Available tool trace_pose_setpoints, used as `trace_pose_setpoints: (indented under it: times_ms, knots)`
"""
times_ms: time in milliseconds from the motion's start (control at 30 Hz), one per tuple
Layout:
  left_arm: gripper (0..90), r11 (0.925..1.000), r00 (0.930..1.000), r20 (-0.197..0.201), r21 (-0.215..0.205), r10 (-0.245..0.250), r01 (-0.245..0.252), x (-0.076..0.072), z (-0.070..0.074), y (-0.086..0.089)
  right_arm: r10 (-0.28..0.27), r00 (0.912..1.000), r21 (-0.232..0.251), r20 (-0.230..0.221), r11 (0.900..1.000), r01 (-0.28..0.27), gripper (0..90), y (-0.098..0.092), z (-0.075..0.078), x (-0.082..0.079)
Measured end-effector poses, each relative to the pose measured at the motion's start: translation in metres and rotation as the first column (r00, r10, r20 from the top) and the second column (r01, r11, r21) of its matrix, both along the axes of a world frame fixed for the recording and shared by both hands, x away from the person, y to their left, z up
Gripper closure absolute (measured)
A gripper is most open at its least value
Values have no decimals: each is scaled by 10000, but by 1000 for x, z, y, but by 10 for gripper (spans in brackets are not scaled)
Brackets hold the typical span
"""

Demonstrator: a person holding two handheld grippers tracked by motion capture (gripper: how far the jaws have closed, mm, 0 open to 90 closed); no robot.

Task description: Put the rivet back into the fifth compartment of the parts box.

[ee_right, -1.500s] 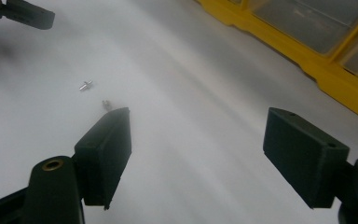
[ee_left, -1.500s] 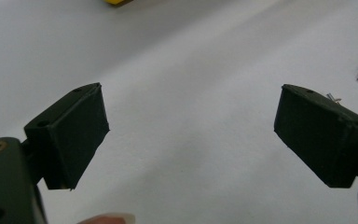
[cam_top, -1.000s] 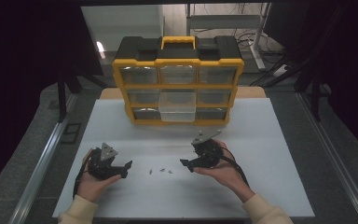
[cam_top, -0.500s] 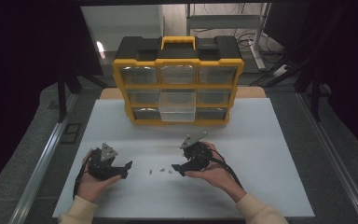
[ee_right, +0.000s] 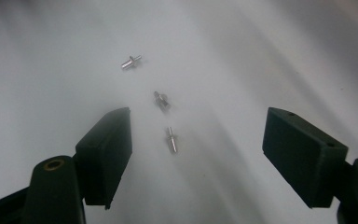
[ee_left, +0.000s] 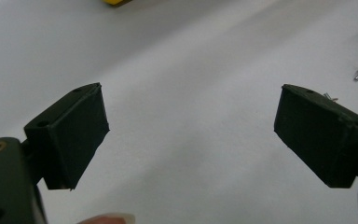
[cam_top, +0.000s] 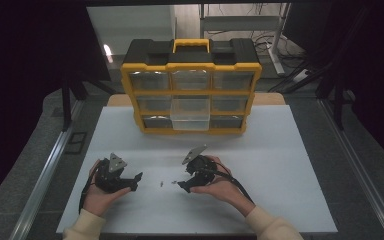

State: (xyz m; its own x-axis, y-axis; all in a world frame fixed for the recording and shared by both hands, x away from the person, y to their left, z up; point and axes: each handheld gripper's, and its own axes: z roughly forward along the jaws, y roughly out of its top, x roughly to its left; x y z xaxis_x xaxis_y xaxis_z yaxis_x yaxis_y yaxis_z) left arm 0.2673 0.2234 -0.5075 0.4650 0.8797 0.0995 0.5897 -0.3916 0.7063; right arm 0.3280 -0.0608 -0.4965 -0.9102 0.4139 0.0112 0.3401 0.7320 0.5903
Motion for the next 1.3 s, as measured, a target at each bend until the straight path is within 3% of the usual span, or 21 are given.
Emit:
trace_pose_setpoints:
  times_ms: [467,900,1300]
  knots:
    - [102,10000,10000,21,-45,1,-1,0,0,0,65,9998,-708,-178,9975,-77,315,15,-15,4]
    - [102,10000,10000,21,-45,-5,5,0,0,-1,322,9993,-1185,-192,9924,-343,544,21,-19,0]
    - [103,10000,10000,41,-42,-25,25,0,0,-1,536,9977,-1375,-406,9888,-588,812,22,-17,-3]
